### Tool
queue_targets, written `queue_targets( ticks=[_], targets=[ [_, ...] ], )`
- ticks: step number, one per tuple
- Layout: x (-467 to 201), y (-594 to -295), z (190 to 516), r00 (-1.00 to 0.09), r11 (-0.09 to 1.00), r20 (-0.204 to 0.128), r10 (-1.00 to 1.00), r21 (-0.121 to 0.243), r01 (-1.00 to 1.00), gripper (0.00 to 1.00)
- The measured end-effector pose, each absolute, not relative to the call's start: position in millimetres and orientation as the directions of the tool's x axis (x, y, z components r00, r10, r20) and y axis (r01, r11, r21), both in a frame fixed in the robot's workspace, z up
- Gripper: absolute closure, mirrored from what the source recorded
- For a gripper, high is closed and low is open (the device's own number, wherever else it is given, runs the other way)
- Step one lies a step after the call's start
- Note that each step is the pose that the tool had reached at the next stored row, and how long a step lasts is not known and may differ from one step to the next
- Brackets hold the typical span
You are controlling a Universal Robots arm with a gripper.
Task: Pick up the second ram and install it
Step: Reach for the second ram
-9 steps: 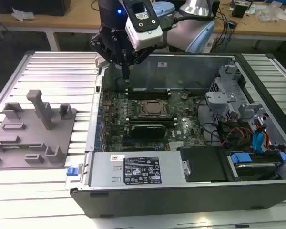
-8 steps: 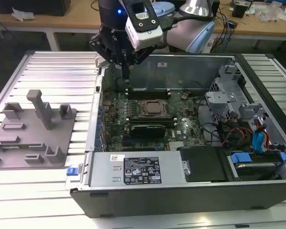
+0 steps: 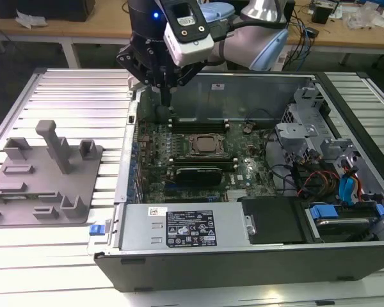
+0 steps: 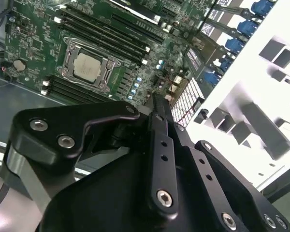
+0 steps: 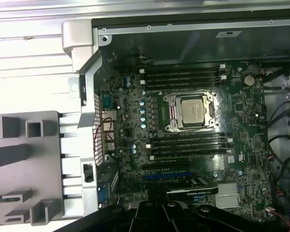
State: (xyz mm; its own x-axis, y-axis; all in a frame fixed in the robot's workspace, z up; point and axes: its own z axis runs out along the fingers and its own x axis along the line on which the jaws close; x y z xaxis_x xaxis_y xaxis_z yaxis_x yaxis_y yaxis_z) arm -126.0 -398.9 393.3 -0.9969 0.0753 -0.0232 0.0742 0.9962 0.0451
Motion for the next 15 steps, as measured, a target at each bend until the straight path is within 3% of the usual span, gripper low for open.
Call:
queue_targets(
  ticks=[15],
  targets=[
    [-181.9,-398.8,393.1,-0.997,0.996,-0.023,0.075,0.045,0.074,0.92]
  ],
)
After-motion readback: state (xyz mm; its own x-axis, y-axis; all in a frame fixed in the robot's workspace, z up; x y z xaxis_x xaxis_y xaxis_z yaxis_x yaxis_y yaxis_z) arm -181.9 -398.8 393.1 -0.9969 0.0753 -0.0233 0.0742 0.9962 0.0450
